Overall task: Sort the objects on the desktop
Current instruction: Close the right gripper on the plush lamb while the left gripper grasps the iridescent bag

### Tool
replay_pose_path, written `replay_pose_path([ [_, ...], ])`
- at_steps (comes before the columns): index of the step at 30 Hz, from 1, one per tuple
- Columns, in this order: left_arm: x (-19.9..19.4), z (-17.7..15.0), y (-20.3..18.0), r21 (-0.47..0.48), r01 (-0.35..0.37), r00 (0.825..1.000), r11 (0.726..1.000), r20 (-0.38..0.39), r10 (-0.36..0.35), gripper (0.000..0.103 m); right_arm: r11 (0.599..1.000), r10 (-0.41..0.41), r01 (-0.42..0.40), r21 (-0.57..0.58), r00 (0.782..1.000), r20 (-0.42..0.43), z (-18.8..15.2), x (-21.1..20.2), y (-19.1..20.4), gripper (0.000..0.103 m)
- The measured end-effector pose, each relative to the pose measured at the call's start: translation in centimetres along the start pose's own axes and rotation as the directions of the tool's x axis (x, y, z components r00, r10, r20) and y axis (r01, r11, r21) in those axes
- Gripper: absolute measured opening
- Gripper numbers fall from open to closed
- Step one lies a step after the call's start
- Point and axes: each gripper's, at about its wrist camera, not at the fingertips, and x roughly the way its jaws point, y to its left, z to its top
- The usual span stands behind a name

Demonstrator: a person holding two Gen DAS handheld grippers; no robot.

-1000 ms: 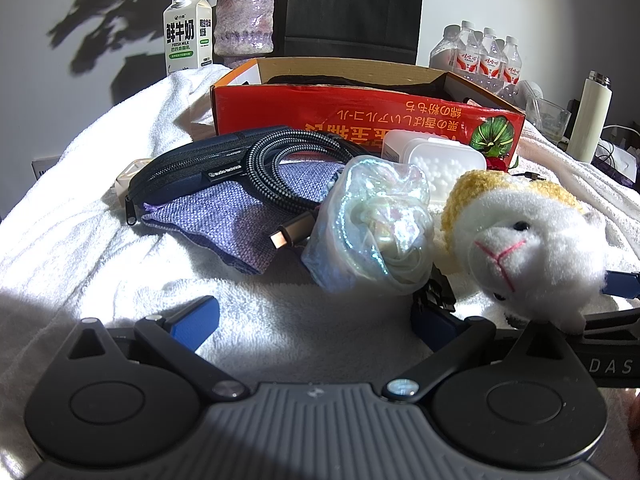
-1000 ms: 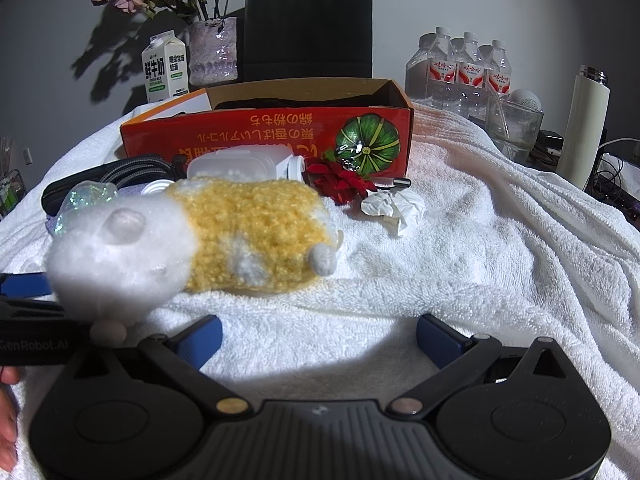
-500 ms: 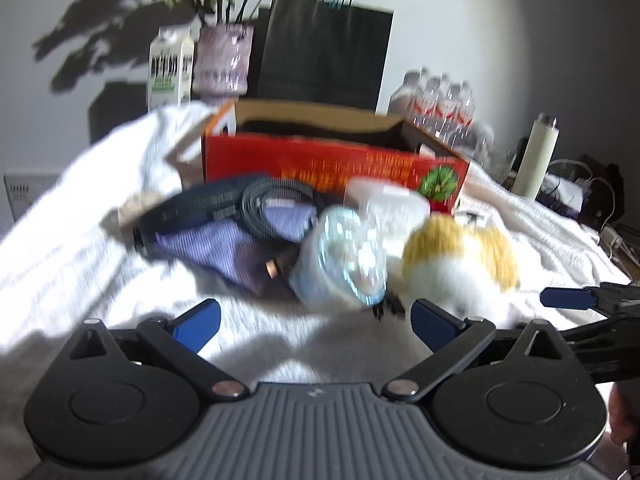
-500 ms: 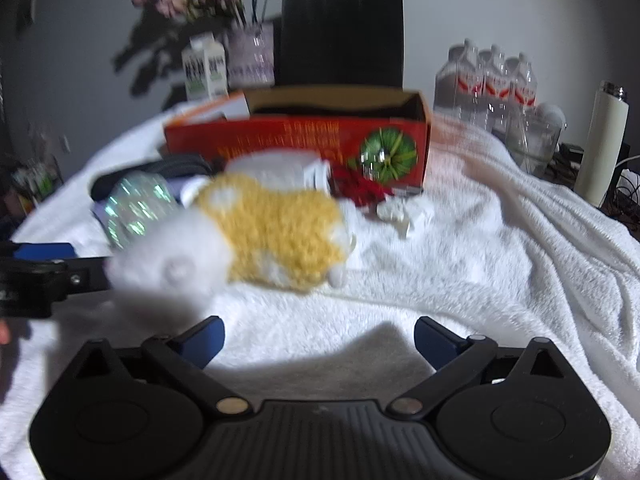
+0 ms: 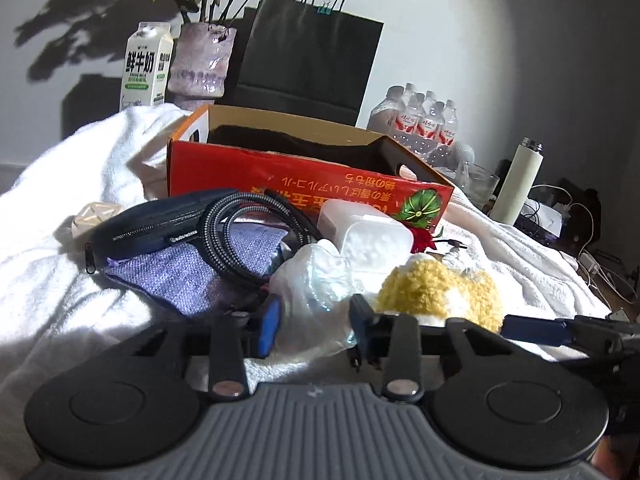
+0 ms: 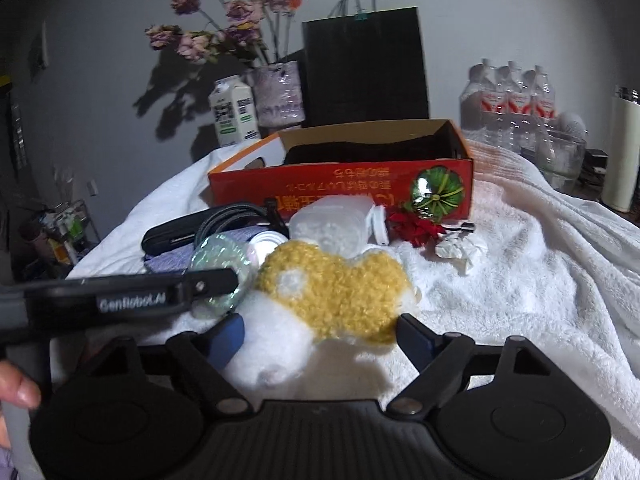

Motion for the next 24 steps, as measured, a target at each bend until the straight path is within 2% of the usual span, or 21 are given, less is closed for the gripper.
replay_pose_path([
  [2, -0.8, -0.2, -0.5, 0.026, -0.017, 1.000, 1.000, 0.023, 0.017, 0.027, 1.000, -0.018, 0.018, -0.001, 1.000, 0.012, -0.2, -0.7, 0.2, 0.077],
  [4, -1.5, -0.4, -0.6, 0.024, -0.019, 0.999, 1.000, 0.037, 0.018, 0.024, 1.000, -0.007, 0.007, -0.013, 1.000, 0.008, -0.7, -1.3, 0.6, 0.077],
  [7, -2.5, -0.6, -0.7, 0.018, -0.023, 0.999, 1.000, 0.049, 0.022, 0.021, 0.999, 0.030, -0.031, -0.028, 0.999, -0.043, -1.5, -0.6, 1.5, 0.075],
  [10, -3.6, -0.6, -0.5, 0.012, -0.025, 0.997, 1.000, 0.070, 0.025, 0.021, 0.998, 0.061, -0.061, -0.023, 0.998, -0.025, -1.7, 0.7, 2.0, 0.072],
  [12, -4.3, -0.4, -0.2, -0.007, -0.035, 0.996, 0.999, 0.081, 0.035, 0.021, 0.994, 0.107, -0.108, -0.007, 0.994, -0.033, -1.6, 1.5, 2.2, 0.062],
  [13, -4.7, -0.2, 0.1, -0.017, -0.035, 0.996, 0.999, 0.081, 0.037, 0.021, 0.991, 0.133, -0.133, -0.007, 0.990, -0.038, -1.6, 1.7, 2.4, 0.044],
  [17, -6.2, 0.7, 0.6, -0.019, -0.049, 0.992, 0.999, 0.115, 0.051, 0.018, 0.991, 0.123, -0.122, -0.046, 0.992, 0.011, -1.5, 0.2, 2.9, 0.040],
  [22, -7.9, 3.4, 0.9, 0.015, 0.000, 0.986, 1.000, 0.170, -0.002, 0.018, 0.991, 0.133, -0.131, -0.036, 0.988, 0.075, 0.6, -2.8, 0.9, 0.036],
  [24, -7.9, 4.4, 0.8, 0.050, -0.006, 0.982, 0.999, 0.186, -0.004, 0.018, 0.992, 0.124, -0.121, -0.041, 0.987, 0.105, 1.8, -3.7, 0.0, 0.034],
])
